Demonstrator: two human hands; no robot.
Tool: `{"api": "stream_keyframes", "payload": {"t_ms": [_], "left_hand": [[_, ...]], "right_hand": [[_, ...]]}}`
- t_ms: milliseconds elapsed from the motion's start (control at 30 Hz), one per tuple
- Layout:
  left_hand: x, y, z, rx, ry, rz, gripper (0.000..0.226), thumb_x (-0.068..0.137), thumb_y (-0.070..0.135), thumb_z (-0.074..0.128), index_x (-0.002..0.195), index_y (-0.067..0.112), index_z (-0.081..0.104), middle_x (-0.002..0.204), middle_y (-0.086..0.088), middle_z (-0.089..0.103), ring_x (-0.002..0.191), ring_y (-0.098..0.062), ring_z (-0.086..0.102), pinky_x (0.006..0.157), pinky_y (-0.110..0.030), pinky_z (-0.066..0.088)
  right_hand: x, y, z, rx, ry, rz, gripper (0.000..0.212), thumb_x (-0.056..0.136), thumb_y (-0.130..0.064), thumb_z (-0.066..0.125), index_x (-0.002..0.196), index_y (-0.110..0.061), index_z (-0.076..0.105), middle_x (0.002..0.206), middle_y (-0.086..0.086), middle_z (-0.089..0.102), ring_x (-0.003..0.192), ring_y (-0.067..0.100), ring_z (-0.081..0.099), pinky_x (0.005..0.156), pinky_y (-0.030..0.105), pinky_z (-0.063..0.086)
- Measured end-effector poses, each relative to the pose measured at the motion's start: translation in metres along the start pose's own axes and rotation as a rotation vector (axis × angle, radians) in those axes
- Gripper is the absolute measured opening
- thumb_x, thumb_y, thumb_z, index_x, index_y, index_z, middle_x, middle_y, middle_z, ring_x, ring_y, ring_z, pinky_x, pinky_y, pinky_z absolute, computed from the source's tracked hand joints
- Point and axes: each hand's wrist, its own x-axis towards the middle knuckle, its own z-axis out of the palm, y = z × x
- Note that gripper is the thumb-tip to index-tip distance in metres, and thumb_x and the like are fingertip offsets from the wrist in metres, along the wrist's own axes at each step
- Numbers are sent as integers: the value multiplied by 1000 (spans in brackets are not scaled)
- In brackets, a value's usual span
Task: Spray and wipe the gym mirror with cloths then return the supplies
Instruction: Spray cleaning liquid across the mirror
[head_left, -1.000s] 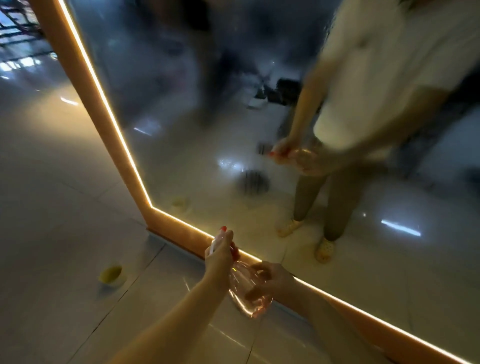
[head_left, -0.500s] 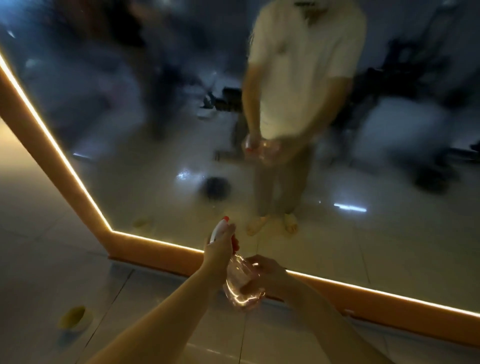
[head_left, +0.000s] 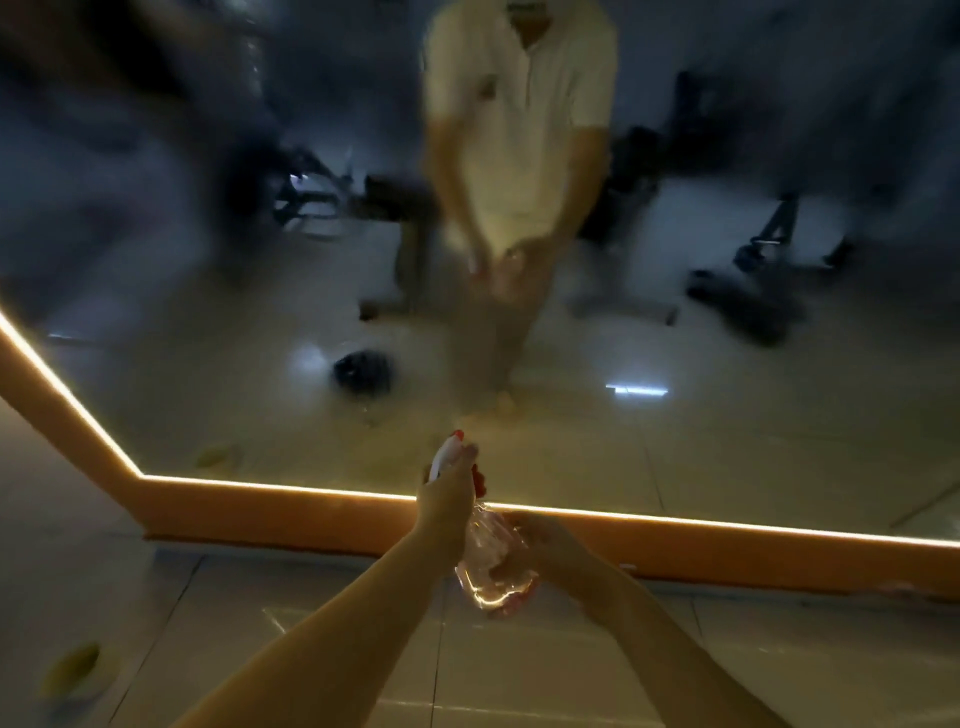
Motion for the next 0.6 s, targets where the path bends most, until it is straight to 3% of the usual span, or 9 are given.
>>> {"api": "stream_keyframes", "payload": {"t_ms": [67, 167, 233, 300, 400, 500, 600], "left_hand": [[-11, -8, 12, -8, 21, -33, 39, 100, 28, 66, 134, 8, 63, 74, -1, 56, 68, -13, 54, 63, -27, 47], [-27, -18, 30, -1, 21, -39, 41, 101, 27, 65, 140, 14, 62, 83, -2, 57, 72, -13, 54, 64, -25, 47], [-36, -24, 43, -9, 17, -53, 38, 100, 30, 68, 136, 19, 64, 91, -5, 61, 76, -15, 58, 65, -25, 48], [-47, -26, 53, 47, 1, -60, 40, 97, 38, 70, 131, 18, 63, 91, -5, 63, 78, -16, 60, 66, -27, 49], [-54, -31, 62, 166, -142, -32, 24, 97, 33, 70, 117, 28, 58, 83, -1, 57, 74, -15, 56, 67, -26, 48], [-61, -22, 64, 368, -289, 68, 26, 89, 29, 81, 98, 28, 57, 85, 0, 60, 74, -14, 59, 70, -29, 53], [-76, -8, 49, 535, -442, 128, 60, 75, 42, 89, 122, 21, 59, 114, 5, 64, 104, -16, 65, 96, -37, 57]], "right_hand": [[-15, 10, -7, 14, 4, -12, 64, 59, -21, 87, 122, -19, 71, 114, 4, 76, 108, 22, 71, 89, 38, 58], [-37, 23, -10, 6, 23, -50, 59, 73, -16, 89, 127, -21, 67, 116, 0, 75, 107, 15, 72, 83, 28, 56], [-55, 22, -7, -50, 87, -85, 59, 76, -19, 92, 127, -25, 62, 113, -4, 74, 103, 8, 71, 81, 24, 58], [-66, 22, -3, -170, 141, -153, 49, 76, -26, 92, 114, -29, 60, 103, -9, 73, 93, -1, 70, 80, 18, 56], [-76, 19, -4, -367, 255, -177, 54, 78, -39, 88, 121, -26, 59, 113, -10, 69, 103, 6, 67, 93, 26, 53], [-82, 20, -15, -206, 248, -79, 54, 78, -28, 90, 121, -25, 58, 113, -9, 68, 103, 10, 67, 95, 29, 56], [-89, 21, -24, 37, 263, -76, 33, 85, -17, 84, 112, -19, 64, 101, -7, 72, 90, 9, 70, 71, 14, 54]]}}
